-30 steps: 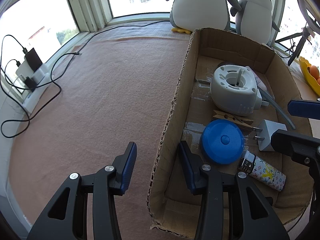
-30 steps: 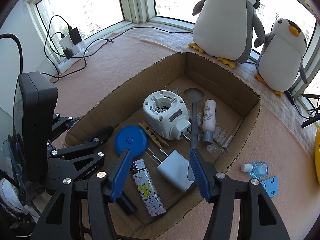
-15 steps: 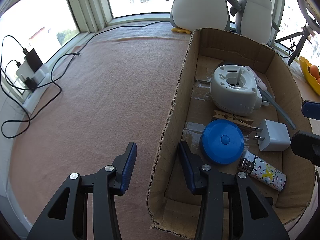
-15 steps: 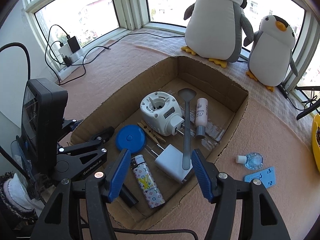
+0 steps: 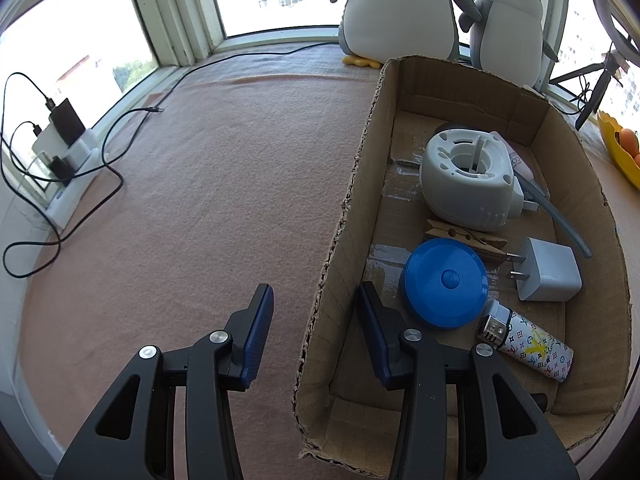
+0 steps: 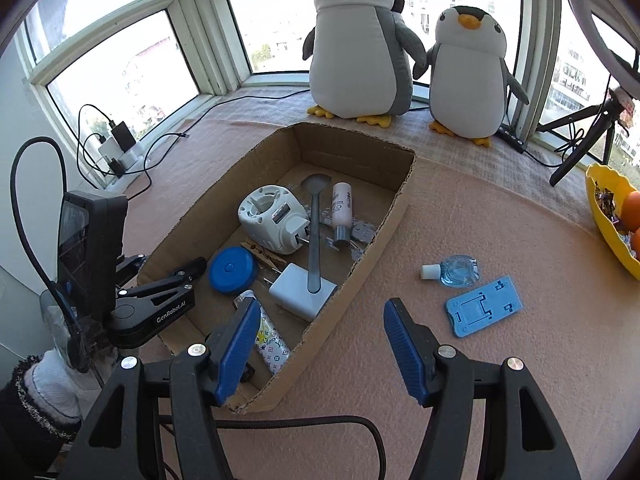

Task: Organize rigid objects
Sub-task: 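Move the right gripper to the blue eye-drop bottle and grasp it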

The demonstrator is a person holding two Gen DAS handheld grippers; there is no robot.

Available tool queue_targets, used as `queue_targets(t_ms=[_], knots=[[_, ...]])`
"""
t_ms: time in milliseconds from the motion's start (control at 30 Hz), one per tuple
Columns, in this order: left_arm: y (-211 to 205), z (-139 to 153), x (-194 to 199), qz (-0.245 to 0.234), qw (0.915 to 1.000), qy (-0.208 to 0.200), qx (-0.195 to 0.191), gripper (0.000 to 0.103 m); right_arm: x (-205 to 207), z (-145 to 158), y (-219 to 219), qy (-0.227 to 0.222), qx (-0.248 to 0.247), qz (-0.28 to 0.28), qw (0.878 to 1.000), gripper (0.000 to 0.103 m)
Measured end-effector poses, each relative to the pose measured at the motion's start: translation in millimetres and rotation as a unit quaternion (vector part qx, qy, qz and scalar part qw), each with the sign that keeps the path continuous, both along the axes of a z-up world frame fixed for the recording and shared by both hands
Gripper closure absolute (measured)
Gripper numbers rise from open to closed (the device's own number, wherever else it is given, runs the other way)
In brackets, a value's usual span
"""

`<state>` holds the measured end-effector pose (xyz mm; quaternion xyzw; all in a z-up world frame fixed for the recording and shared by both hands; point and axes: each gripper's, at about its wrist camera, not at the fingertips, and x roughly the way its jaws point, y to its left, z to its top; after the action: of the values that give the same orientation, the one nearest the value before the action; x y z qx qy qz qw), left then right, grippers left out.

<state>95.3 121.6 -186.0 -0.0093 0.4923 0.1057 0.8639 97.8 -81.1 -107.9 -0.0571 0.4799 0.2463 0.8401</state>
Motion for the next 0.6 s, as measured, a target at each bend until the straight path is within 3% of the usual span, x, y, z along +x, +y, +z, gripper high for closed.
queue_targets(t_ms=[367,600], knots=[[-1,0,0,0.0,1.0,-0.001,0.001,0.06,13,-13,-75,0.026,0.006,-0.098,0.995,0.043],[-1,0,0,-0.001,1.0,-0.001,0.002,0.06,33,-26,-87,0.028,-0.01,-0.104,0.994,0.043]])
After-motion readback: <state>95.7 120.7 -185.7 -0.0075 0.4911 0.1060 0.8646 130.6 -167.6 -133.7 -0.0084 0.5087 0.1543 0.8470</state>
